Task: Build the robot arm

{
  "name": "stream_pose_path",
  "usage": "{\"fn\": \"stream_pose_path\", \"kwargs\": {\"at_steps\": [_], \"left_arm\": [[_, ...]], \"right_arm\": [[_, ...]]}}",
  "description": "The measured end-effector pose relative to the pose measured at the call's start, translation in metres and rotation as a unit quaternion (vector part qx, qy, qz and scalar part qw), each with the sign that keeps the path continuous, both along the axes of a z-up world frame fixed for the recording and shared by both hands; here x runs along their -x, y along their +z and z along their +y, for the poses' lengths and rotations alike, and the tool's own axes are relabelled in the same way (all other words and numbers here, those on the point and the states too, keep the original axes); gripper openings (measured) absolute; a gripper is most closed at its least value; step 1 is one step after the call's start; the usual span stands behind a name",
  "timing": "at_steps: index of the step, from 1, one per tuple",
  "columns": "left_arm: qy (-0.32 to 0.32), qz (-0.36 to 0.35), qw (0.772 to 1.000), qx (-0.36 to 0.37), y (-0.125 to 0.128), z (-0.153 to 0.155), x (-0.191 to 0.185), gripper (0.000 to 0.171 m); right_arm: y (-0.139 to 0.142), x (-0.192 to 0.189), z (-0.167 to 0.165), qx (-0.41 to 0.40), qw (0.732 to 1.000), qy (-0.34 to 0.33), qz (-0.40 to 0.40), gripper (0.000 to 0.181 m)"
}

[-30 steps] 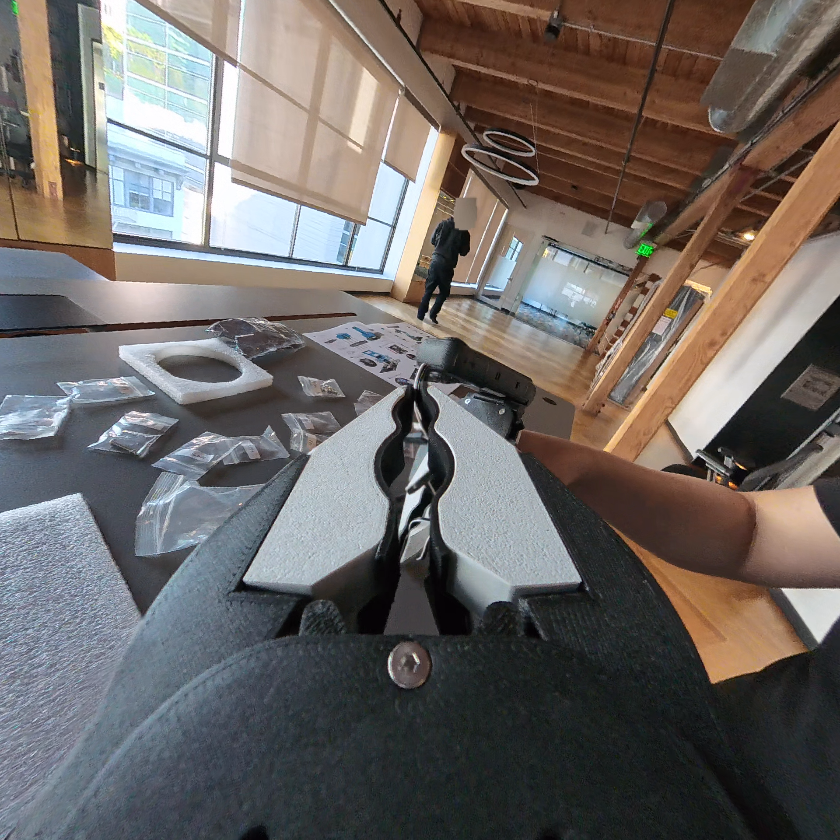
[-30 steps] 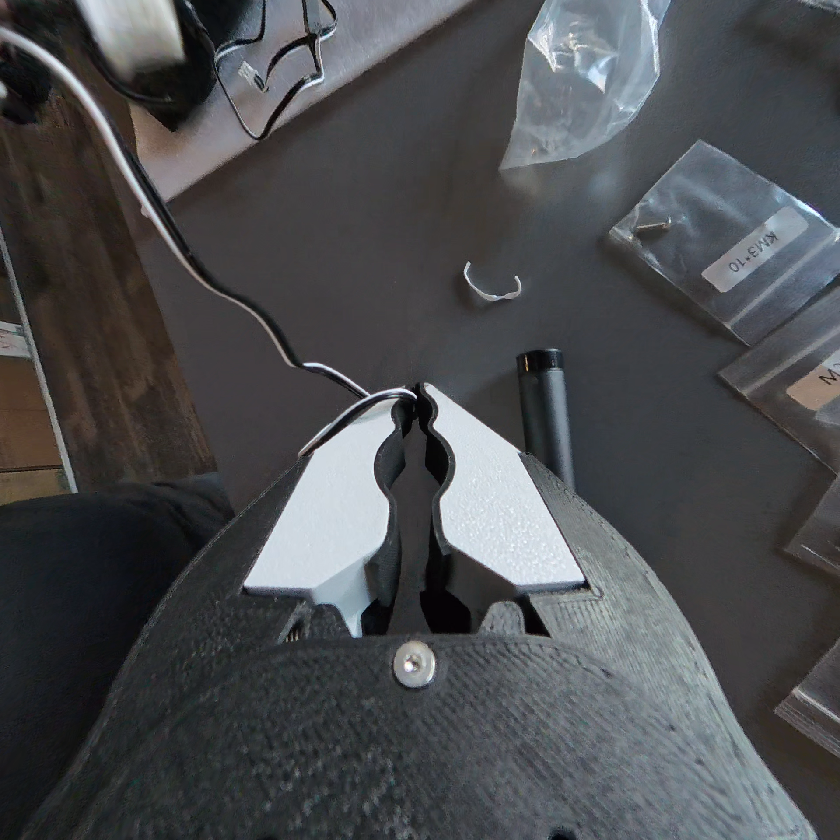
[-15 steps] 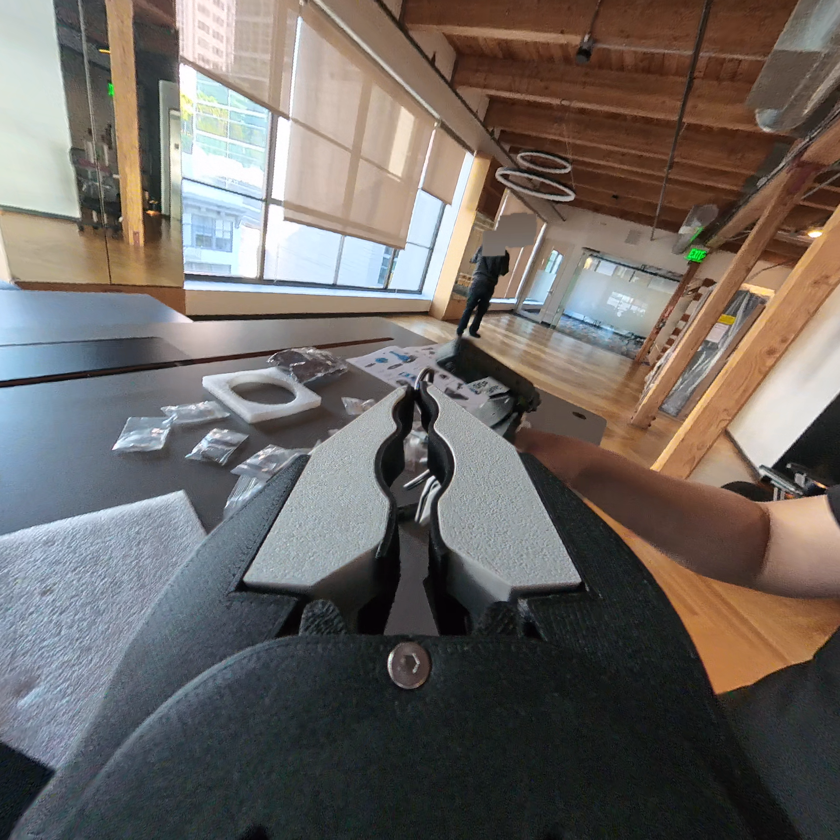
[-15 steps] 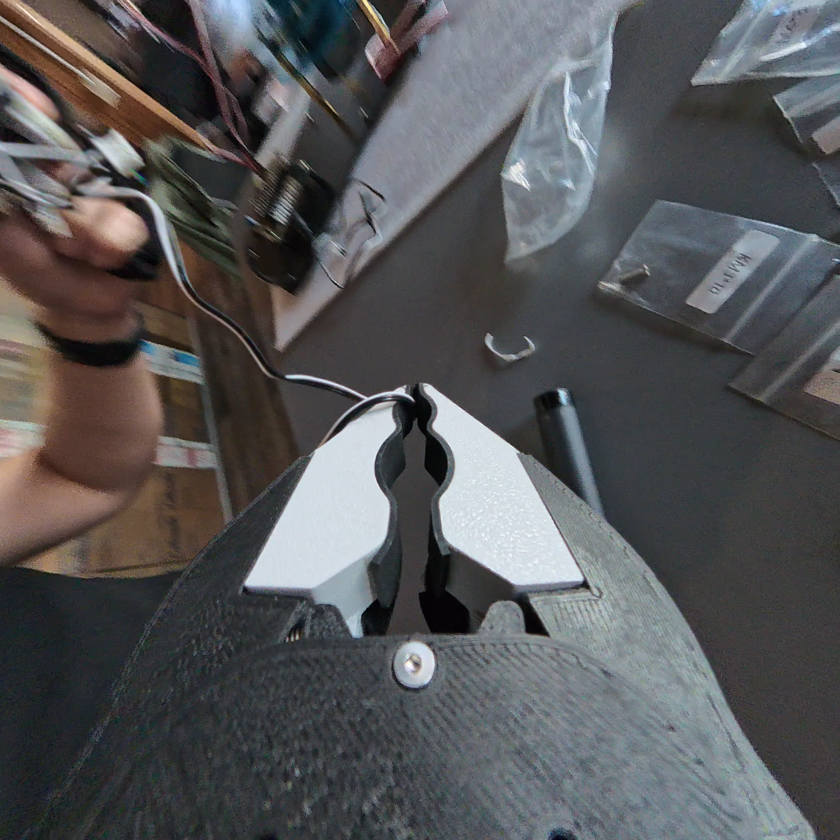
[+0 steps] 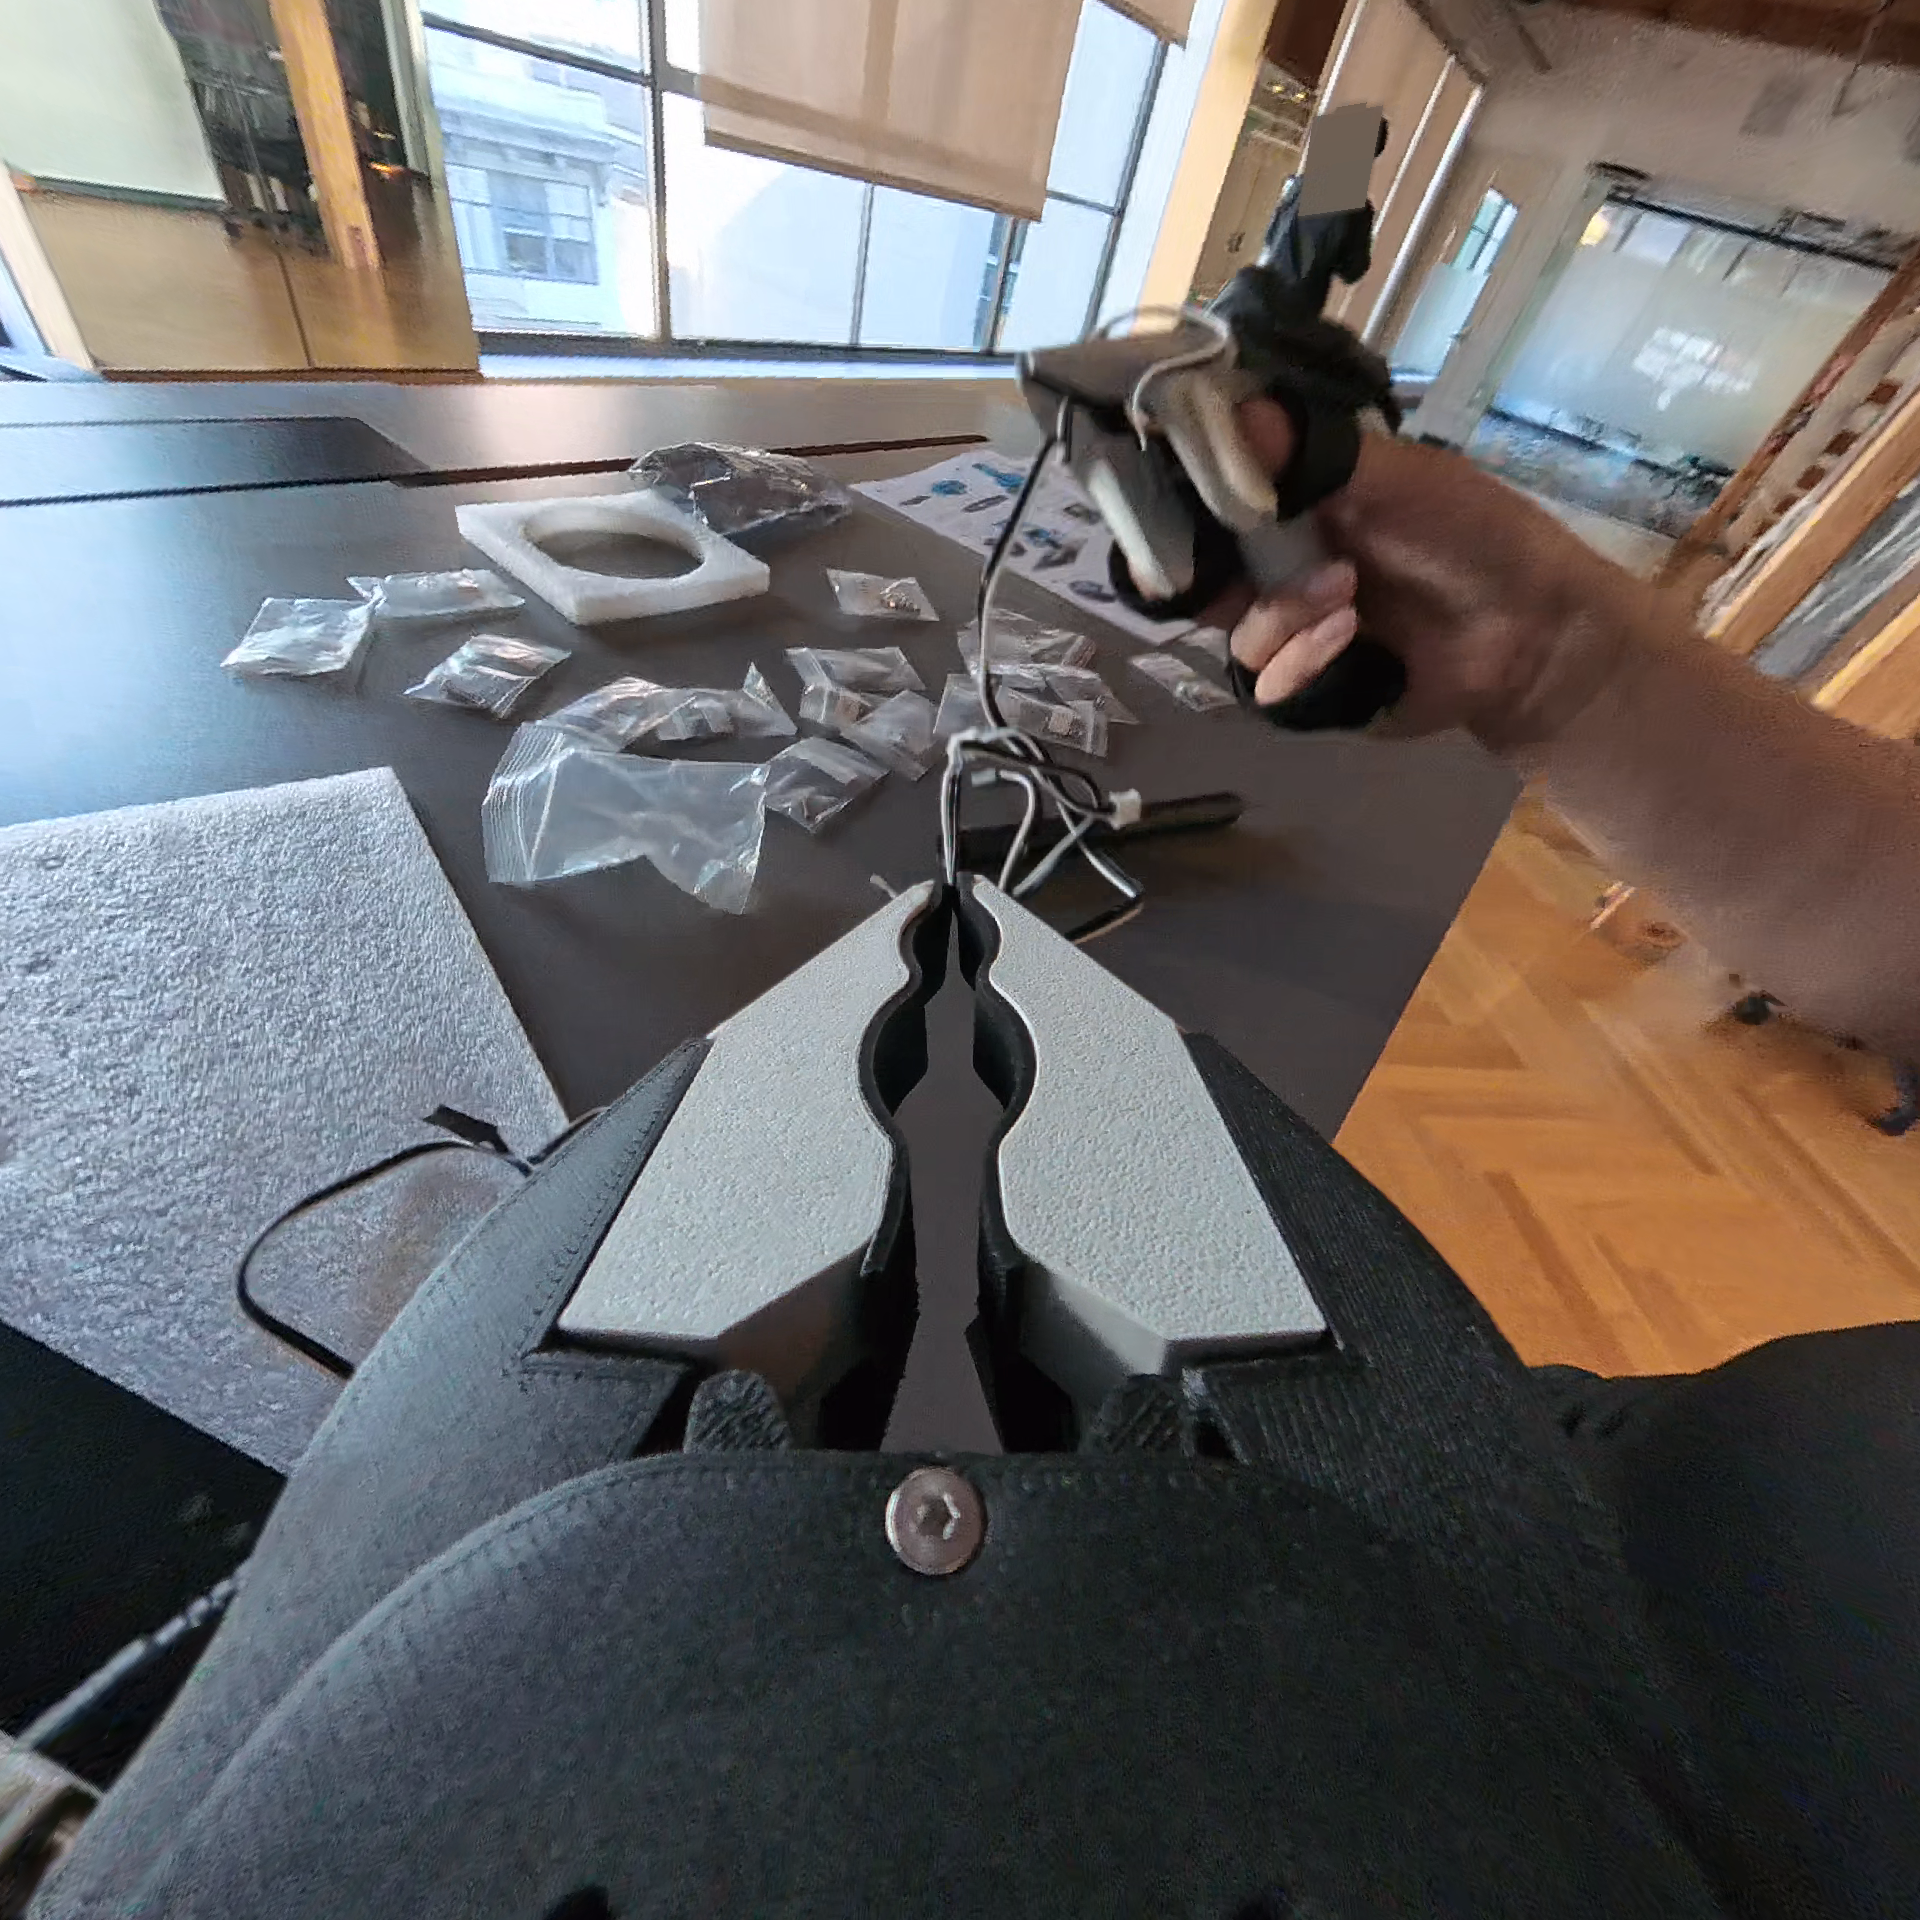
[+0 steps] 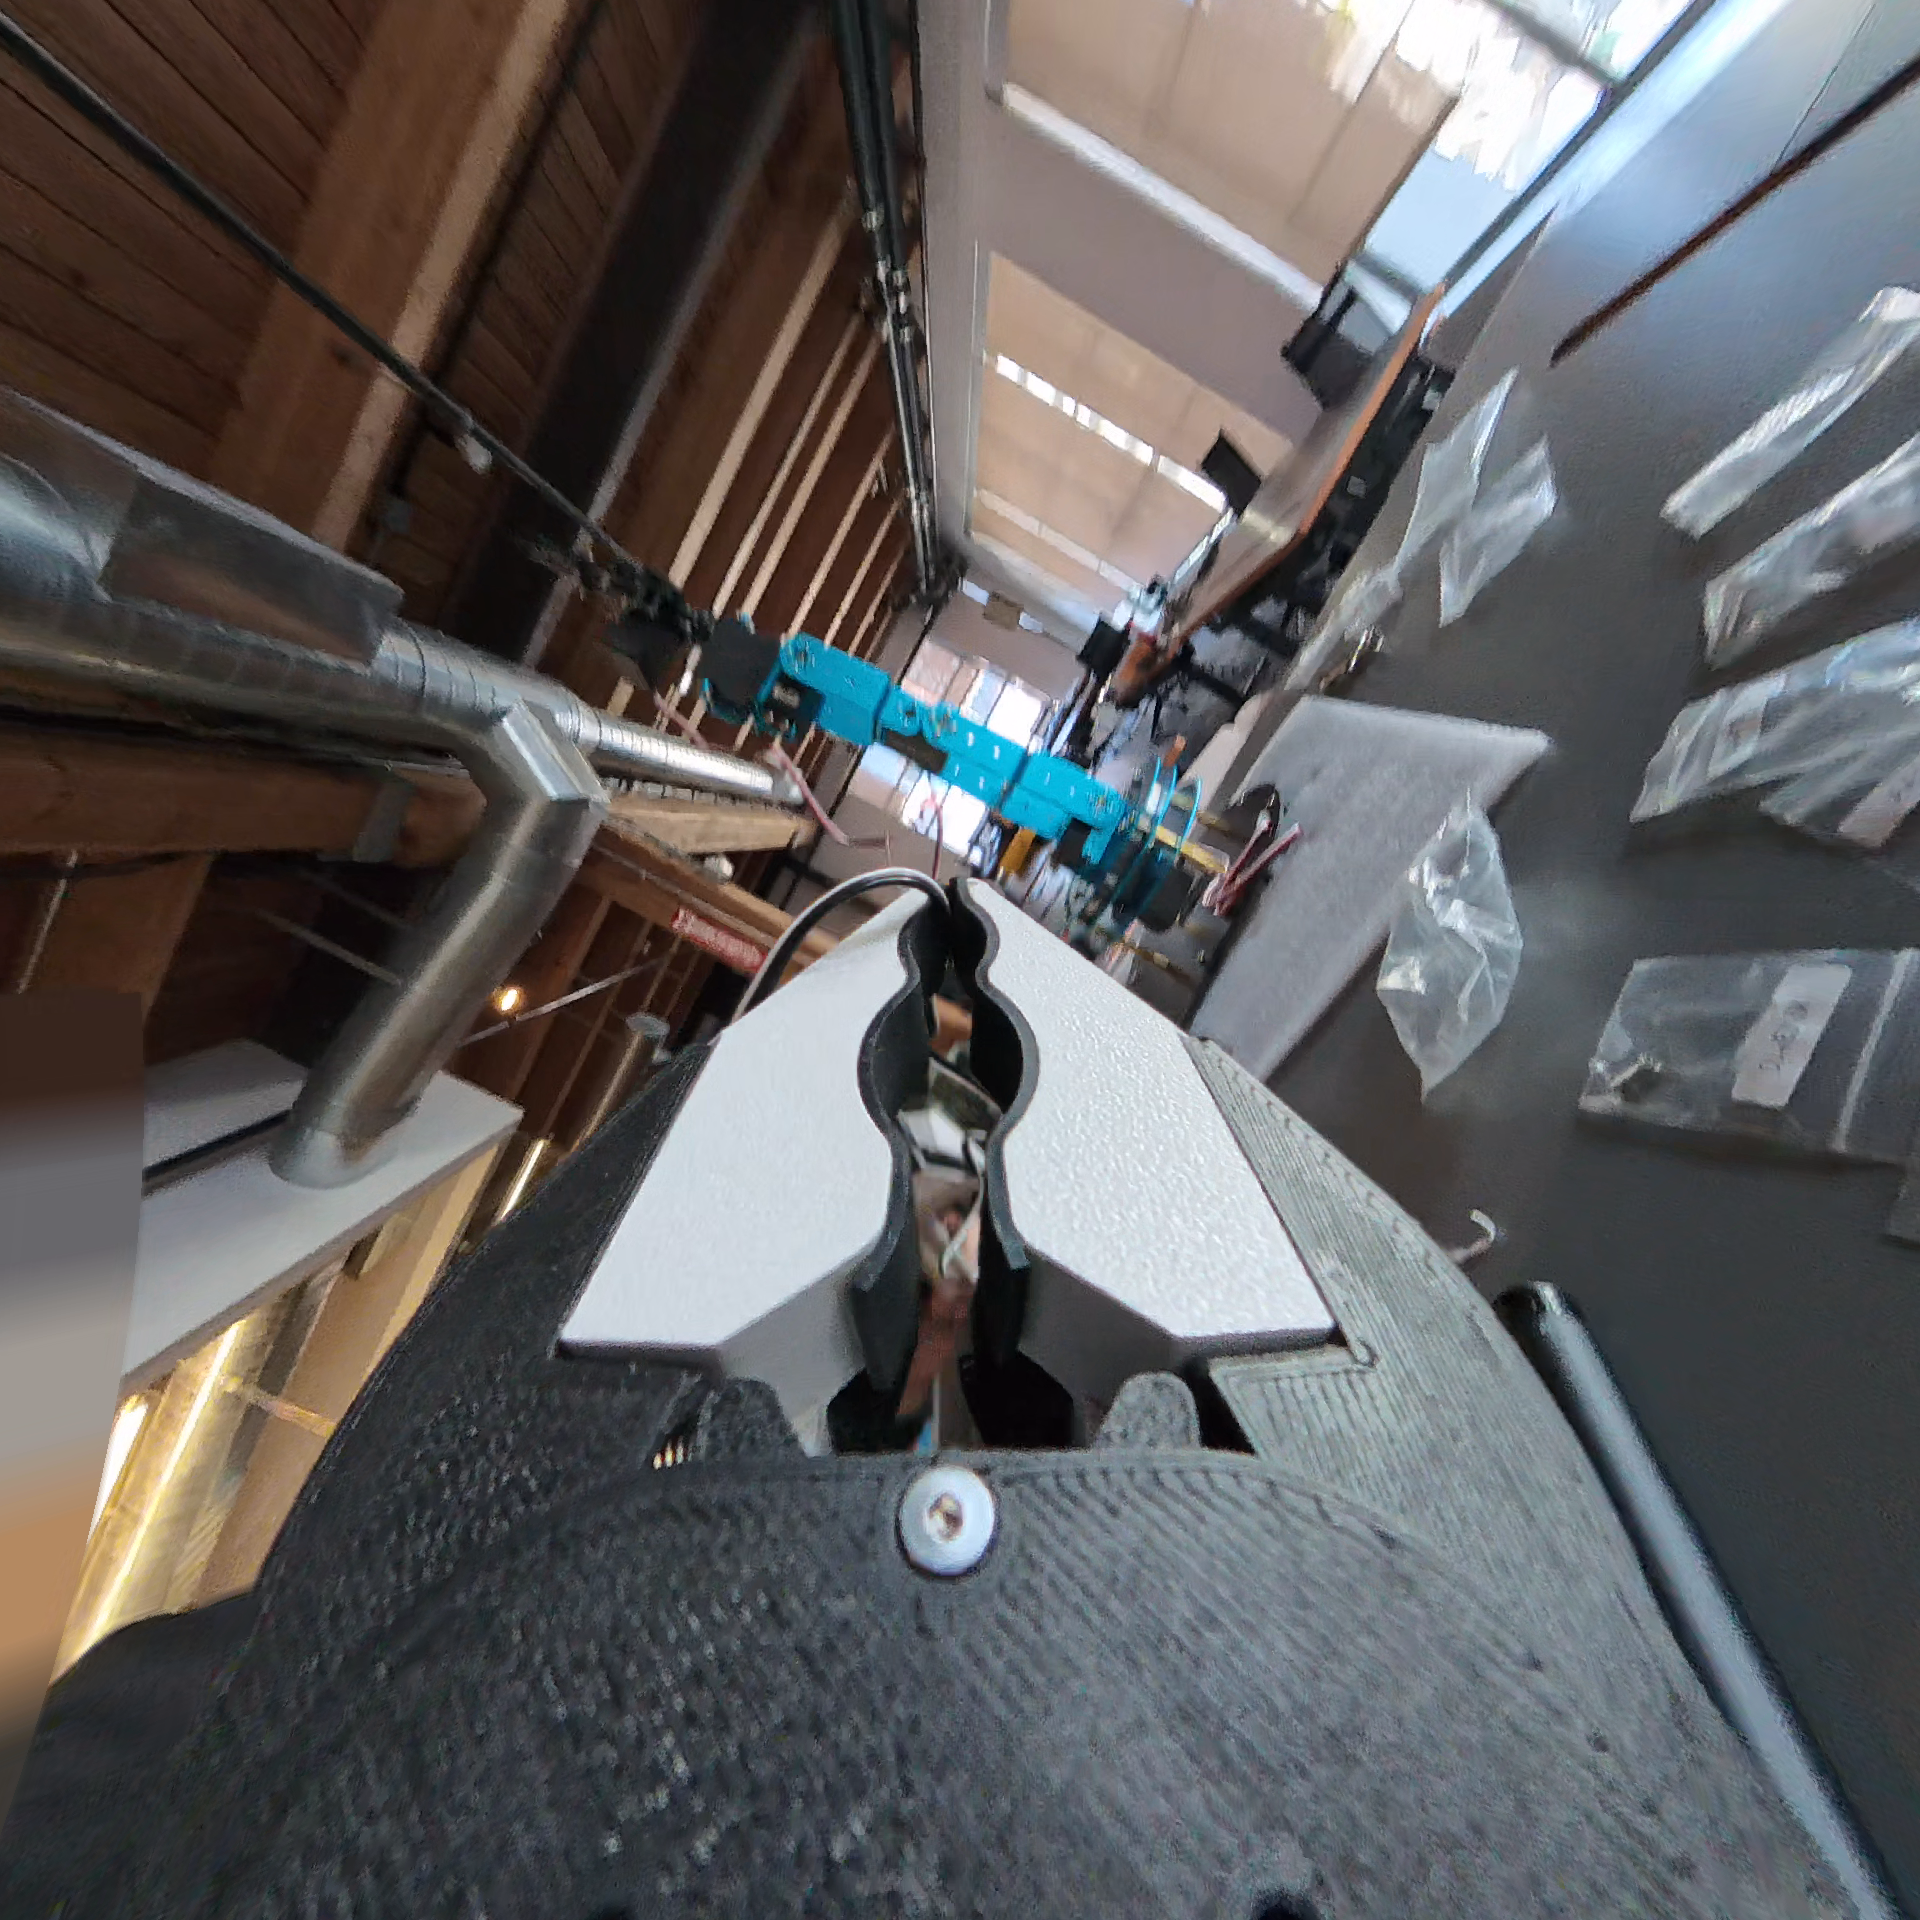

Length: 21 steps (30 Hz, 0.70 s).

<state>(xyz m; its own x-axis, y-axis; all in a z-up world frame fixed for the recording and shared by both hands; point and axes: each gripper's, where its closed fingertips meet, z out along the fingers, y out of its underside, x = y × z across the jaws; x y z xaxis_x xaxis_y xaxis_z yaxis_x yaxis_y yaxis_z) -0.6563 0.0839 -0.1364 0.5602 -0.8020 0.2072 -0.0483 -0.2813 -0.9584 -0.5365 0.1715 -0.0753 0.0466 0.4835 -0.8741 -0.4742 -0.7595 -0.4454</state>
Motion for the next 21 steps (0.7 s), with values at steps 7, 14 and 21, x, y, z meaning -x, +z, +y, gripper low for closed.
{"fn": "stream_pose_path", "kwargs": {"at_steps": [7, 14, 21], "left_arm": [[0.033, -0.077, 0.996, -0.028, 0.011, -0.012, 0.007, 0.000], [0.107, -0.095, 0.989, -0.039, 0.019, -0.007, 0.032, 0.000], [0.163, -0.085, 0.982, -0.041, 0.019, -0.012, 0.065, 0.000]], "right_arm": [[0.000, -0.046, 0.028, 0.011, 0.990, -0.143, 0.007, 0.000], [-0.024, -0.059, 0.034, -0.041, 0.960, -0.234, -0.151, 0.000], [-0.042, 0.005, -0.001, -0.157, 0.915, -0.102, -0.357, 0.000]]}}
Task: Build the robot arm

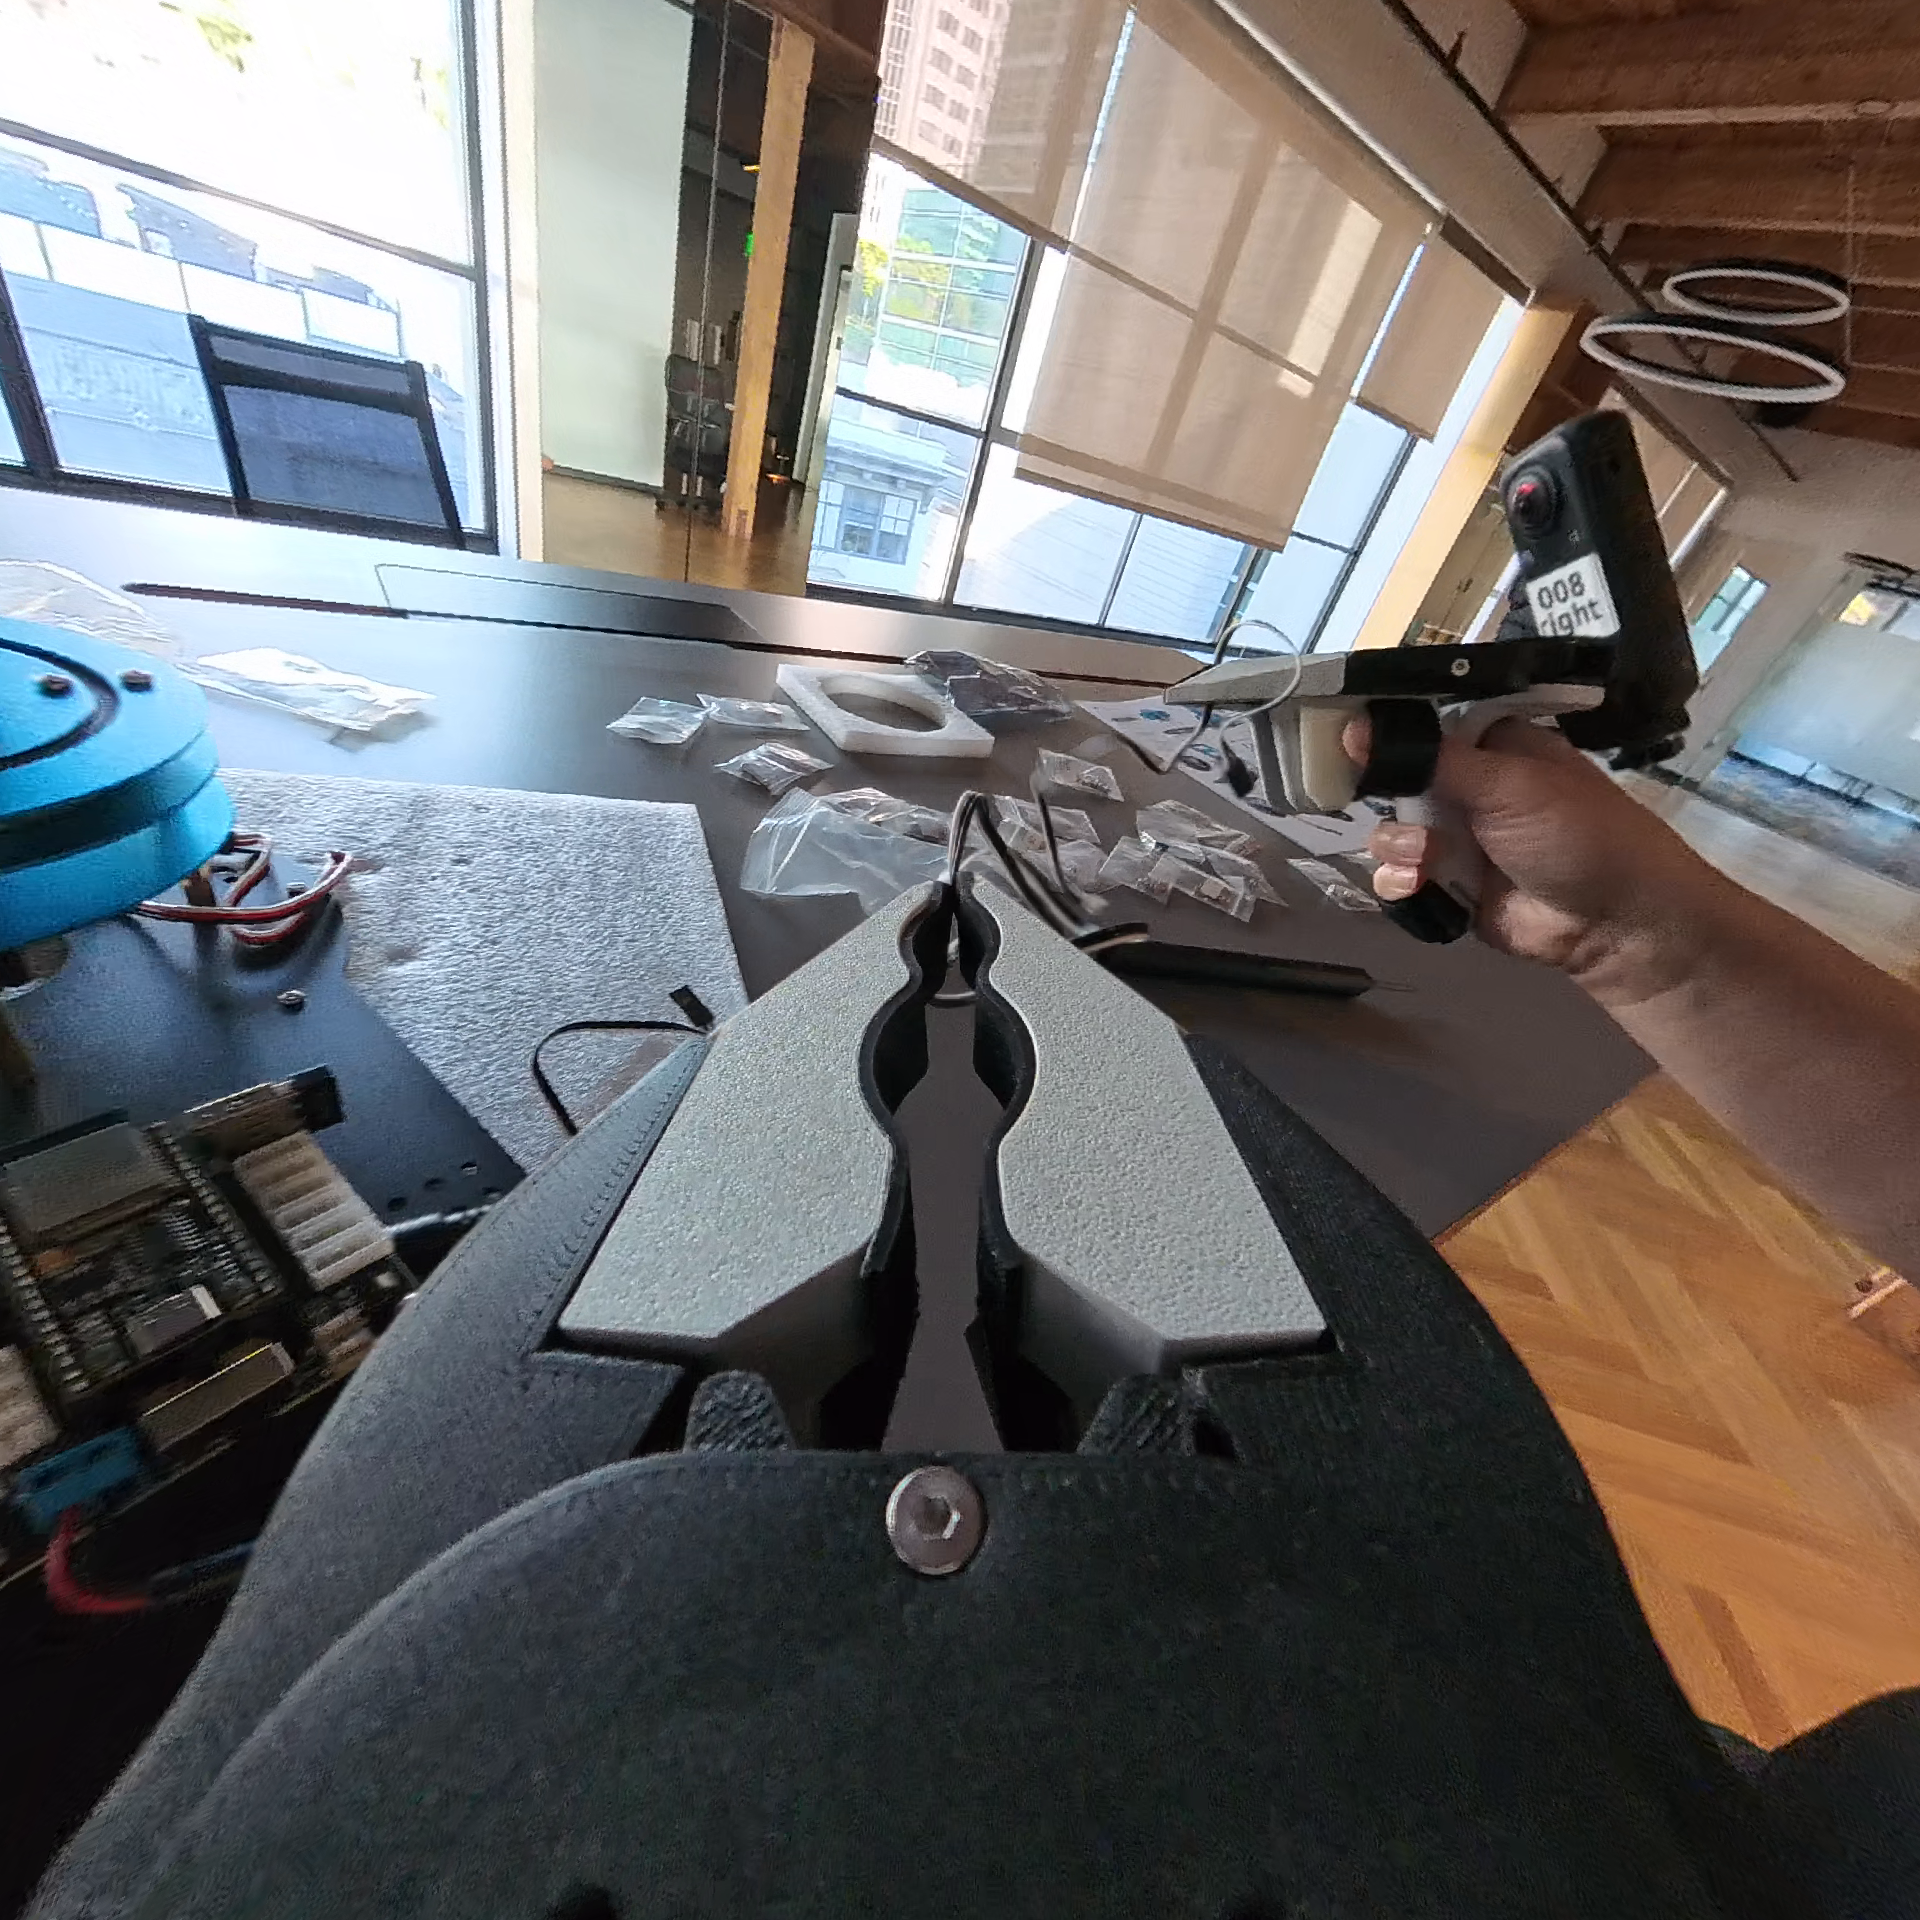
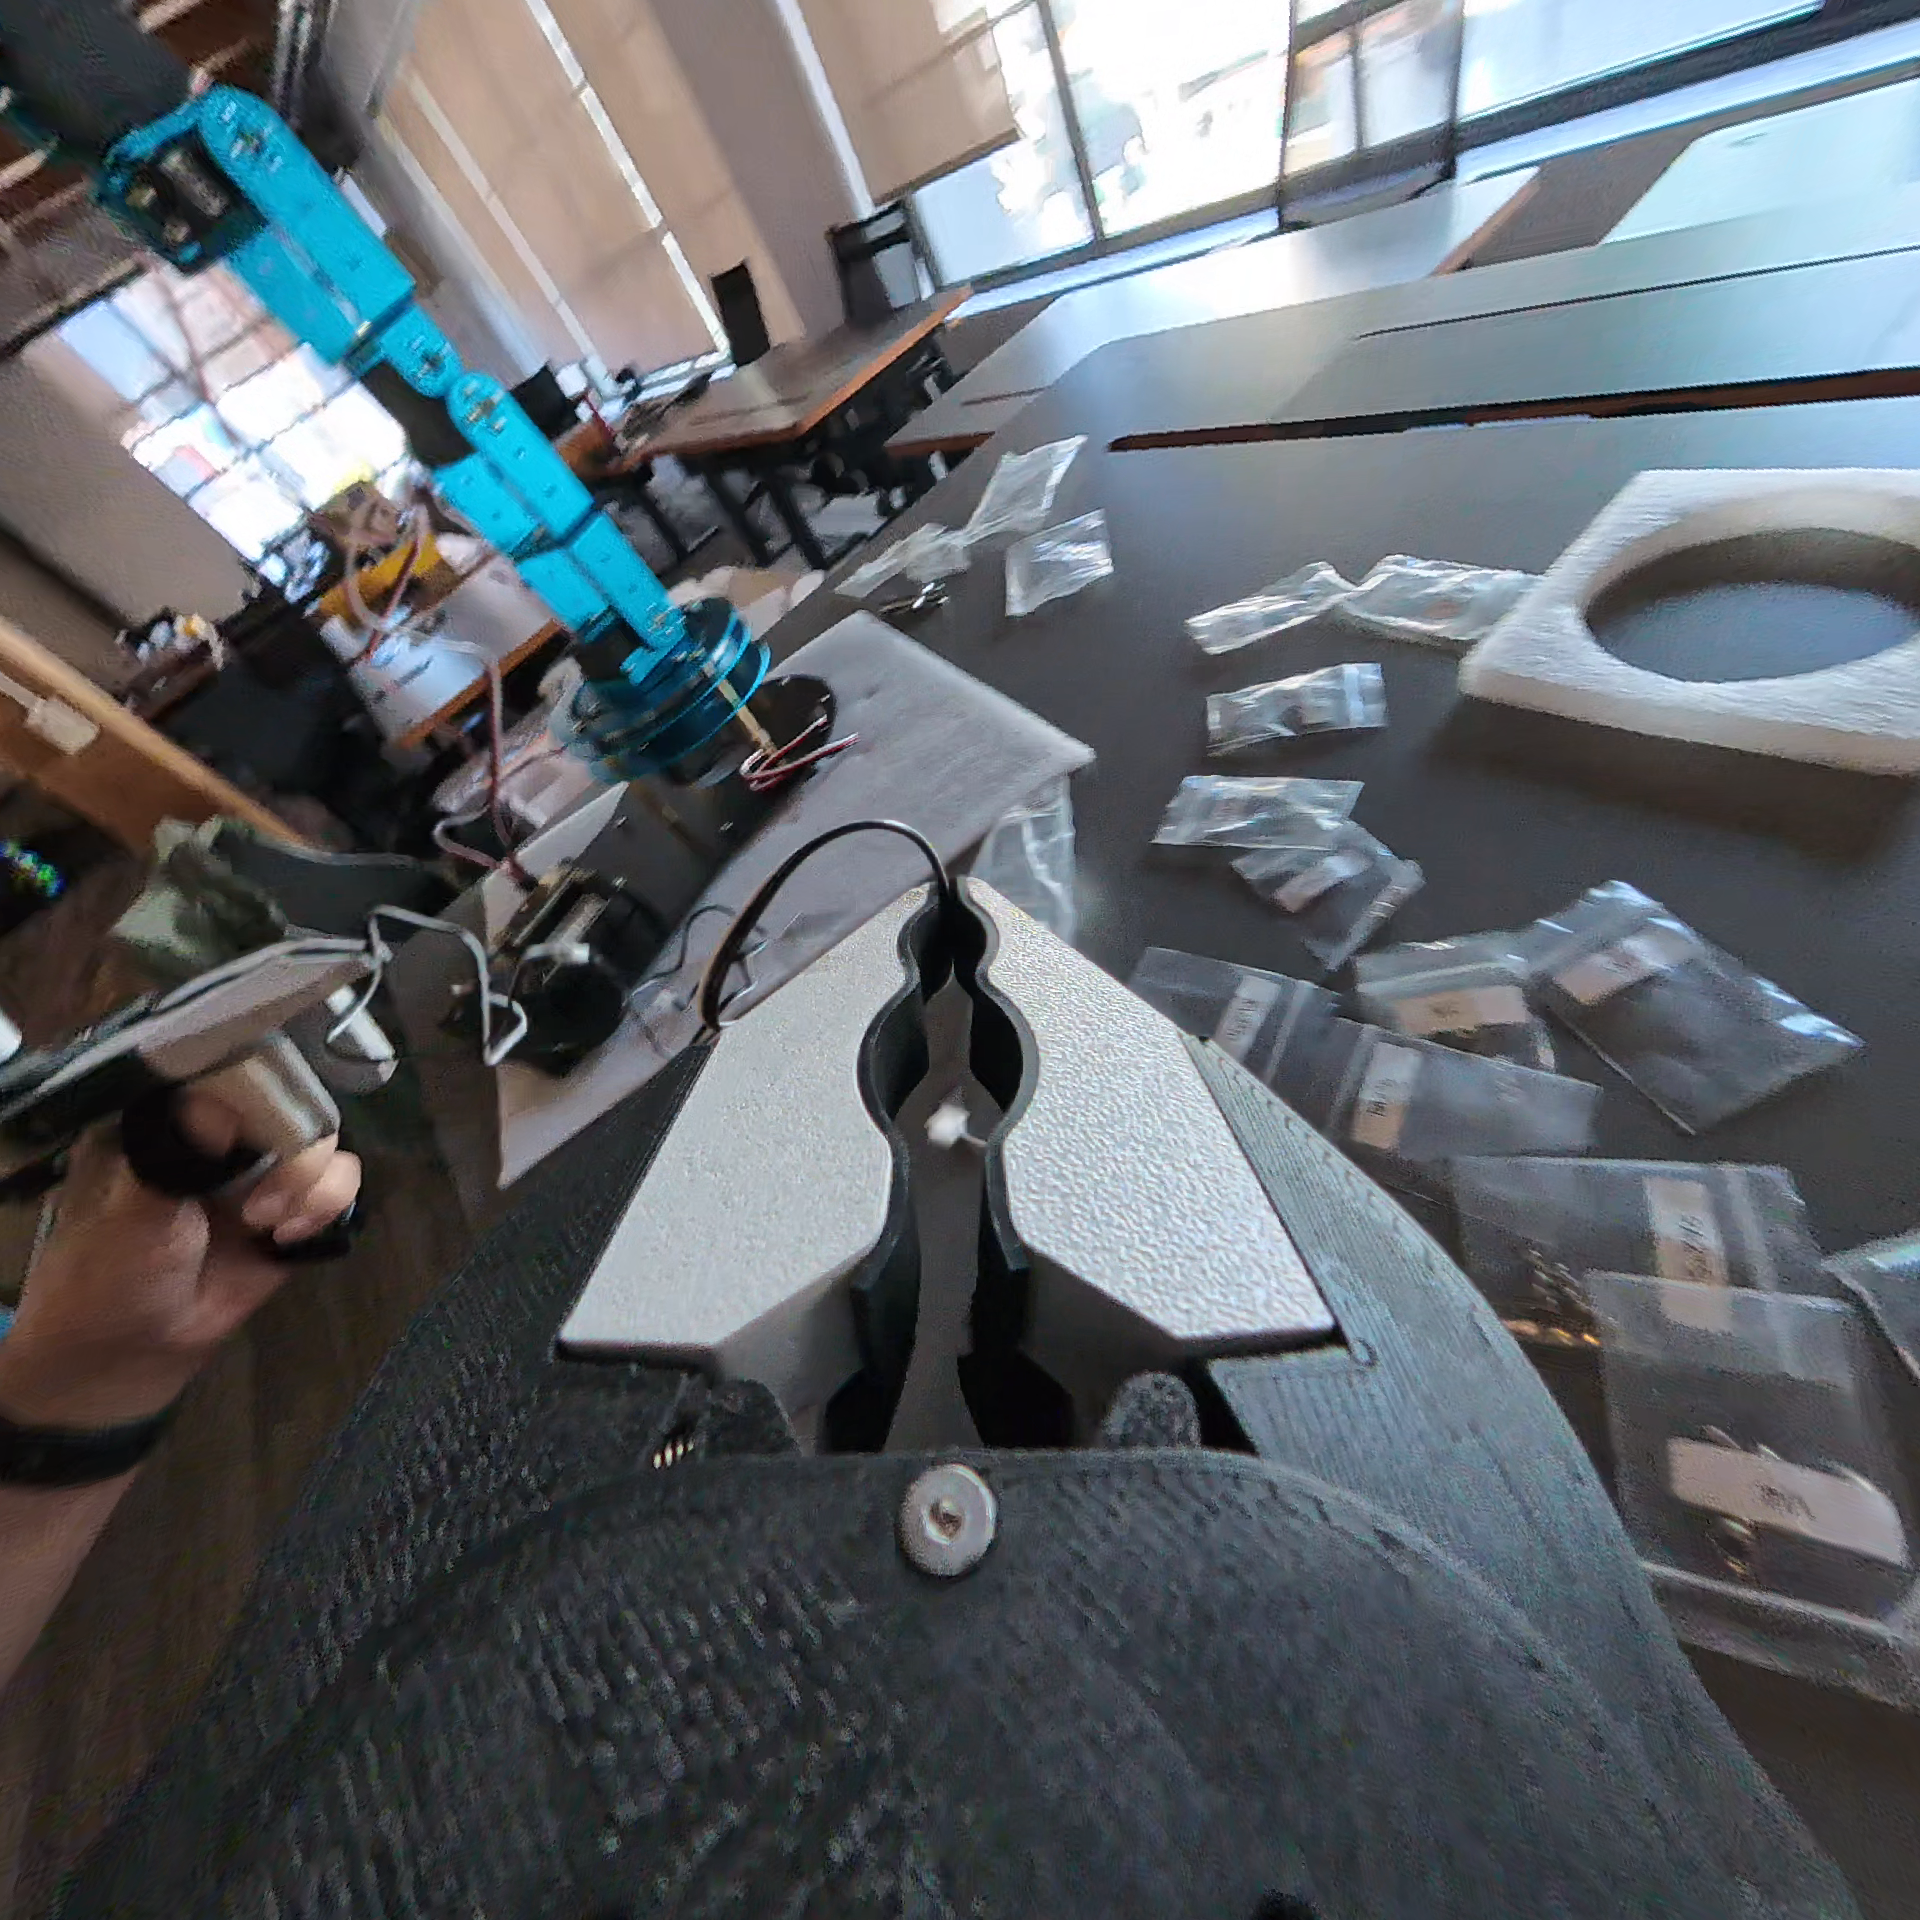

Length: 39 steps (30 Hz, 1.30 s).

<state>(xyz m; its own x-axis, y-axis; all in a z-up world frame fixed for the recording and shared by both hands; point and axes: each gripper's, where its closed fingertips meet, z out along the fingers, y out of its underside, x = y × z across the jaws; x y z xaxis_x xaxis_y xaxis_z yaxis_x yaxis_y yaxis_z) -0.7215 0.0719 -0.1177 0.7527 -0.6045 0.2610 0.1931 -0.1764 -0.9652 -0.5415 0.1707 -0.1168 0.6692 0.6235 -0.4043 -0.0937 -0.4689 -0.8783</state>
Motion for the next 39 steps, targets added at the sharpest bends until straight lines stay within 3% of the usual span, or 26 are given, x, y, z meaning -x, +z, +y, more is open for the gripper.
{"fn": "stream_pose_path", "kwargs": {"at_steps": [5, 8, 11, 18, 22, 26, 30, 34, 36, 39], "left_arm": [[-0.008, 0.044, 0.998, 0.051, -0.011, -0.001, 0.008, 0.000], [-0.034, 0.066, 0.991, 0.110, -0.027, -0.001, 0.000, 0.000], [-0.038, 0.094, 0.984, 0.148, -0.048, -0.001, -0.007, 0.000], [-0.037, 0.118, 0.968, 0.220, -0.086, 0.006, -0.019, 0.000], [-0.015, 0.160, 0.964, 0.210, -0.092, 0.007, -0.015, 0.019], [-0.001, 0.176, 0.965, 0.193, -0.082, 0.001, -0.001, 0.033], [-0.009, 0.145, 0.974, 0.176, -0.066, -0.006, 0.011, 0.030], [-0.012, 0.140, 0.978, 0.158, -0.052, -0.018, 0.026, 0.028], [-0.003, 0.137, 0.979, 0.149, -0.046, -0.027, 0.038, 0.027], [0.006, 0.131, 0.981, 0.142, -0.041, -0.042, 0.054, 0.024]], "right_arm": [[-0.004, 0.043, -0.028, -0.008, 0.995, 0.092, -0.032, 0.000], [-0.022, 0.069, -0.045, 0.012, 0.988, 0.149, -0.041, 0.000], [-0.051, 0.081, -0.053, 0.020, 0.982, 0.165, -0.090, 0.000], [-0.106, 0.065, -0.062, 0.020, 0.956, 0.168, -0.239, 0.004], [-0.114, 0.051, -0.066, 0.041, 0.949, 0.169, -0.263, 0.014], [-0.112, 0.034, -0.071, 0.063, 0.944, 0.166, -0.277, 0.024], [-0.103, 0.026, -0.083, 0.108, 0.943, 0.186, -0.255, 0.037], [-0.071, 0.026, -0.090, 0.096, 0.943, 0.207, -0.243, 0.052], [-0.051, 0.039, -0.092, 0.062, 0.940, 0.224, -0.249, 0.052], [-0.035, 0.094, -0.075, 0.025, 0.938, 0.240, -0.249, 0.042]]}}
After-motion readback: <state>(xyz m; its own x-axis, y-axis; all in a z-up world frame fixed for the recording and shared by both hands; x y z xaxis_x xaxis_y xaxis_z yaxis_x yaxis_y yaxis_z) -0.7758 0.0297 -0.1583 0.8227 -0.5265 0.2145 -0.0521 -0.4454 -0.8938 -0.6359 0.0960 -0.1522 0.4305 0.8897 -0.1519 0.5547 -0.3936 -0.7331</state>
